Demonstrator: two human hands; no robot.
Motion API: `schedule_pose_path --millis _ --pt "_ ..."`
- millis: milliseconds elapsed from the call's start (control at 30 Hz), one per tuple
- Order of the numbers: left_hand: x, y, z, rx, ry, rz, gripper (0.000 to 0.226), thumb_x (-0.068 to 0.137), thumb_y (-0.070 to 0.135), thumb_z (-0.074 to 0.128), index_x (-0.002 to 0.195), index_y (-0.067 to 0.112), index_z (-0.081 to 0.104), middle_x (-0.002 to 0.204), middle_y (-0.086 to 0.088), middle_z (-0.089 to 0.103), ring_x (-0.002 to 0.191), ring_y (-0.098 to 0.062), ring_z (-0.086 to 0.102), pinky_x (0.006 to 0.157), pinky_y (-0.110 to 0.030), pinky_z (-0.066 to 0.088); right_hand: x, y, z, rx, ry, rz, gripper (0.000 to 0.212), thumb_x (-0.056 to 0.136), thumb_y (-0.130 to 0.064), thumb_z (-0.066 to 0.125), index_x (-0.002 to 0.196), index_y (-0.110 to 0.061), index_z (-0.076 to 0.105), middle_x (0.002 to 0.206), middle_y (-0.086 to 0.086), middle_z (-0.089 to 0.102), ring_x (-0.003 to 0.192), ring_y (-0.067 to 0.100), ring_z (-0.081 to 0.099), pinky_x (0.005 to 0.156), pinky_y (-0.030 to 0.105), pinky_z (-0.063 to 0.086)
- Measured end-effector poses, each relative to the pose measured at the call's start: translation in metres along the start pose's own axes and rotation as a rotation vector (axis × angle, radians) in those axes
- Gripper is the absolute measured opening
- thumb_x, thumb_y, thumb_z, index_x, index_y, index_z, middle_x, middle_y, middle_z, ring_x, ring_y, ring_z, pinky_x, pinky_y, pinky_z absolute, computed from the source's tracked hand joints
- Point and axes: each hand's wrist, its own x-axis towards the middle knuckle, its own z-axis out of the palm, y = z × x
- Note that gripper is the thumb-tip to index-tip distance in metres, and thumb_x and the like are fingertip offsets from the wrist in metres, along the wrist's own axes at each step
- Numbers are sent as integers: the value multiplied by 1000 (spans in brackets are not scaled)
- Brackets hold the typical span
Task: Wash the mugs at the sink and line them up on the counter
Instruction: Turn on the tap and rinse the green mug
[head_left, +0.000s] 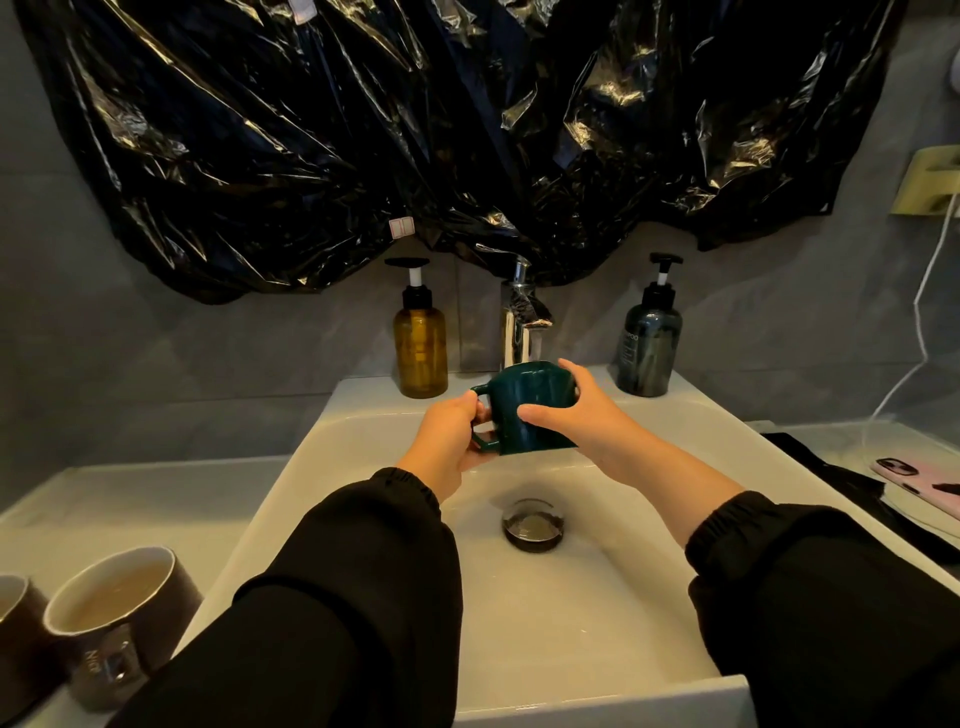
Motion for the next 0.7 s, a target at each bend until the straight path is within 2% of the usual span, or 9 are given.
schedule_pose_path --millis 67,133,200,333,433,533,633,700 --pt "0 -4 -2 -5 4 -3 33 104 23 32 75 10 42 103 -17 57 115 -35 54 86 -47 48 2 3 -2 107 -55 56 89 75 -26 80 145 -28 25 138 2 48 119 24 53 103 46 44" --pt "1 -7 -4 0 -9 18 32 103 25 32 78 10 44 94 -15 57 108 -33 56 80 -46 50 0 1 -4 196 -114 92 63 81 -23 74 133 -26 38 121 1 57 106 23 61 88 40 54" --pt "1 -9 -4 22 -19 28 29 103 27 33 83 9 46 95 -15 58 109 -33 57 80 -46 51 -2 1 -7 220 -146 123 46 85 -25 70 123 -28 44 113 1 60 101 23 63 78 35 56" --pt "0 -7 0 115 -23 49 26 102 32 38 92 11 50 111 -18 59 104 -32 61 85 -44 55 -1 3 -11 283 -142 159 48 86 -35 67 128 -24 46 115 7 65 101 26 66 78 38 57" --pt "-1 -7 2 109 -56 70 26 99 35 44 88 13 54 104 -16 64 93 -30 67 83 -41 56 -1 2 -15 430 -122 229 42 88 -37 63 123 -17 53 110 13 68 90 26 68 69 35 56" --pt "-2 -9 5 155 -123 91 31 98 39 44 88 13 57 105 -13 66 93 -28 68 82 -38 56 -2 1 -22 535 -60 367 43 85 -43 64 117 -16 56 102 14 67 88 28 64 70 39 53" --pt "-5 -11 8 201 -182 56 29 98 42 44 96 16 58 102 -8 66 89 -24 67 79 -35 56 -2 2 -27 558 -33 479 48 83 -49 65 114 -15 54 104 15 65 92 30 61 71 41 52" --pt "-5 -13 9 196 -192 9 28 98 41 44 98 15 56 99 -9 65 87 -25 67 79 -37 56 -1 3 -23 483 -32 497 51 82 -51 65 117 -17 51 107 15 64 94 30 61 68 40 53"
